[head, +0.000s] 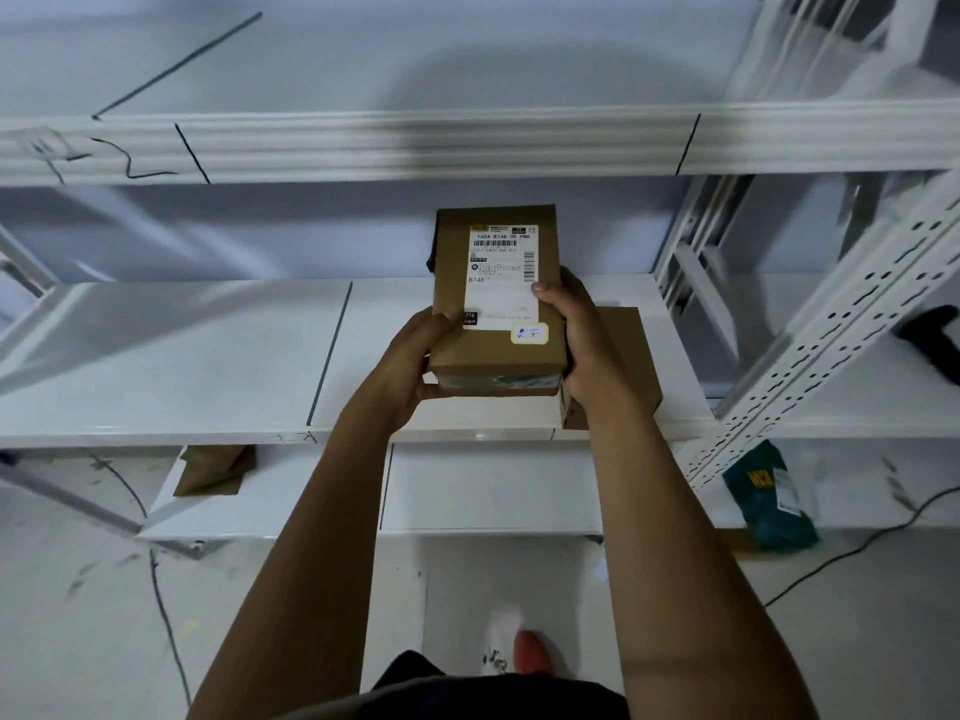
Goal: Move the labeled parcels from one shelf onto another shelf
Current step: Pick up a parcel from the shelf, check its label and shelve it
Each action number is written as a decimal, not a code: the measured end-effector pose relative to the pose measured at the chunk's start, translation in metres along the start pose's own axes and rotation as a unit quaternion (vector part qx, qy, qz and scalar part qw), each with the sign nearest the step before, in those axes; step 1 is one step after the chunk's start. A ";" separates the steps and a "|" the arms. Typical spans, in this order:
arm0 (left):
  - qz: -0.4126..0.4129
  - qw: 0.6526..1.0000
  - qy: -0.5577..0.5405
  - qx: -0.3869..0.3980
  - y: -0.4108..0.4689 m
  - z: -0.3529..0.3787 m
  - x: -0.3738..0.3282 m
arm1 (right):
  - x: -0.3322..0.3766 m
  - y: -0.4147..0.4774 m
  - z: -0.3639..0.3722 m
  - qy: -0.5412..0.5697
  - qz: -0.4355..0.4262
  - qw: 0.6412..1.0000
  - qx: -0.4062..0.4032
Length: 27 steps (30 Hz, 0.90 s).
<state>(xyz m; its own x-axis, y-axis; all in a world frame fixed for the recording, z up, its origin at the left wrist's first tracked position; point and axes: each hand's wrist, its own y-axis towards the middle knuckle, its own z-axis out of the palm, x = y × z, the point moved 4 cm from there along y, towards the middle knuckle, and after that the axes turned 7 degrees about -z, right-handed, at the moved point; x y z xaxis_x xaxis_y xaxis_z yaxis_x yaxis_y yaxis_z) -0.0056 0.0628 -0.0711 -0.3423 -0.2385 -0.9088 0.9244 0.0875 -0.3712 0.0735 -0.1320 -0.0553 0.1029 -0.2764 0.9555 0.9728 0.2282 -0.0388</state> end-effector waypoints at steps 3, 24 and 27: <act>0.011 1.000 0.000 -0.007 0.000 0.002 0.005 | -0.002 -0.004 0.004 -0.007 -0.012 1.000 -0.003; 0.008 1.000 0.007 0.015 0.000 -0.002 0.015 | -0.007 -0.013 0.004 0.015 -0.019 0.999 -0.022; 0.007 1.000 0.000 0.014 -0.002 -0.005 0.017 | -0.009 -0.013 0.007 0.013 -0.016 1.000 -0.017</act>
<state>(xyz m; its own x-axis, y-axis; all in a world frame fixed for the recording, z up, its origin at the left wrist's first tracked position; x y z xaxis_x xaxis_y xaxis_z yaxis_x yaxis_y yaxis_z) -0.0141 0.0637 -0.0872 -0.3286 -0.2371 -0.9142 0.9338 0.0636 -0.3521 0.0584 -0.1263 -0.0610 0.0762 -0.3075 0.9485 0.9821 0.1875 -0.0182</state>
